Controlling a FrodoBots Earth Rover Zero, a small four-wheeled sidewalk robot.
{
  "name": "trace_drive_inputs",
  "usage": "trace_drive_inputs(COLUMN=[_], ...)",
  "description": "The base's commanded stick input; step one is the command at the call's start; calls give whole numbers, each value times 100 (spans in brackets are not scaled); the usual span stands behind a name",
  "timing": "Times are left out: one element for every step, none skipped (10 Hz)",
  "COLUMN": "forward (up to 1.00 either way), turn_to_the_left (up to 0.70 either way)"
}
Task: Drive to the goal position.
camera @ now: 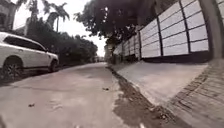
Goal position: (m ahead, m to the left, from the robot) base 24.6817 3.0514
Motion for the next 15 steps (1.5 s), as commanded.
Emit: trace_drive_inputs(forward=[85,85,85,85,85,85,85,85,85,85,85,85,85,85,85], turn_to_the_left=[0,0,0,0,0,0,0,0,0,0,0,0,0,0,0])
